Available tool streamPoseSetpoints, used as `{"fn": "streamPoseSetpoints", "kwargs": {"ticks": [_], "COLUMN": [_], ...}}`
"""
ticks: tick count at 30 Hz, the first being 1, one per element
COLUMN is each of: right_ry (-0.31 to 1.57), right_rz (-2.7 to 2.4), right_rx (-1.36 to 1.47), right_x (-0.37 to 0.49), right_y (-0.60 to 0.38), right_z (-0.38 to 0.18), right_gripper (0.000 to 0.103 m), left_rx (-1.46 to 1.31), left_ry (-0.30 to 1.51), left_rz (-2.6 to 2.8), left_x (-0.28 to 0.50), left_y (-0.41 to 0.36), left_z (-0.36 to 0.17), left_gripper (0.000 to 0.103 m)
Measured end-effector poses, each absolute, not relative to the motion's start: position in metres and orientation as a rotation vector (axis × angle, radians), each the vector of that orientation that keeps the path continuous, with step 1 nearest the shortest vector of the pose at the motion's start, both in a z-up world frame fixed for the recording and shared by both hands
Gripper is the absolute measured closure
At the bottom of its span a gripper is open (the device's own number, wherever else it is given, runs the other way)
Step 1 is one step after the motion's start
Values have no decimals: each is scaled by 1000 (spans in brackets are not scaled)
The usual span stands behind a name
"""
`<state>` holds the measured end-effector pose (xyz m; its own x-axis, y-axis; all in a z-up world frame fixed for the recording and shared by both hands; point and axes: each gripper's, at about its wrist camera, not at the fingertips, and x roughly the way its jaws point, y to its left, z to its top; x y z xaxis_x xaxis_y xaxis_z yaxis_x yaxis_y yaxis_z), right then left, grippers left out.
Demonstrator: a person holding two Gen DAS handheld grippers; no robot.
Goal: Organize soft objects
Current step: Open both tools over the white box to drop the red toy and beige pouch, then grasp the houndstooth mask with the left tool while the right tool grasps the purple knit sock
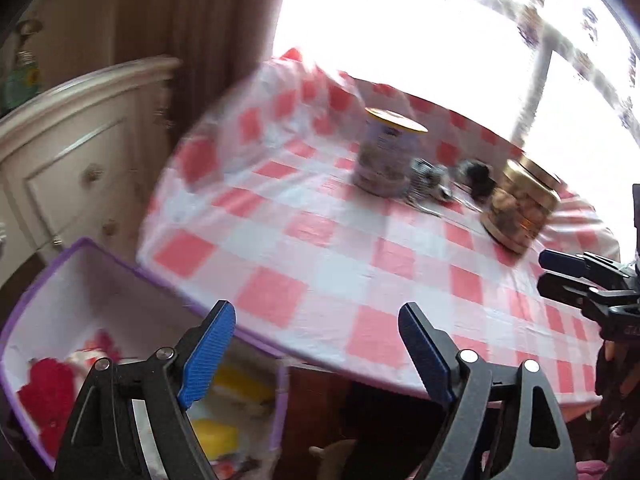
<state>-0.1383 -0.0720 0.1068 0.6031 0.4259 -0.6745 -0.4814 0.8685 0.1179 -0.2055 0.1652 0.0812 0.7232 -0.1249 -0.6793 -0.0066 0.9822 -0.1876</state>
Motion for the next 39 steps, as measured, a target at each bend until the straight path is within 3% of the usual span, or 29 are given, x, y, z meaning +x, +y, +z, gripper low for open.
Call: {"fn": "streamPoseSetpoints", "kwargs": {"ticks": [4, 11, 15, 22, 23, 24, 25, 26, 35, 39], "right_ry": [803, 777, 757, 744, 739, 735, 731, 725, 705, 761], "right_rz": [342, 212, 206, 177, 169, 159, 143, 122, -32, -87], "right_rx": [96, 290, 341, 372, 375, 371, 360, 347, 302, 285], "right_x": [-132, -121, -115, -102, -97, -91, -84, -76, 26, 85], "right_y": [-161, -251, -273, -306, -312, -317, -322, -328, -390, -410], "right_z": [84, 66, 62, 59, 61, 62, 65, 67, 70, 54], "right_gripper": [37, 37, 37, 37, 37, 37, 37, 37, 35, 35], "left_rx": [-86, 295, 410, 546, 559, 533, 490, 423, 188, 125], "left_ry": [813, 691, 717, 867, 878, 848, 862, 895, 804, 823], "left_rz": [-195, -253, -271, -266, -267, -280, -299, -324, -420, -390], "left_x": [-137, 2, 81, 148, 149, 146, 145, 143, 6, -21], "left_y": [81, -46, -82, -96, -96, -94, -91, -86, -59, -45], "left_z": [65, 83, 84, 25, 17, 17, 17, 17, 32, 22], "left_gripper": [18, 18, 18, 18, 22, 51, 74, 81, 80, 79]}}
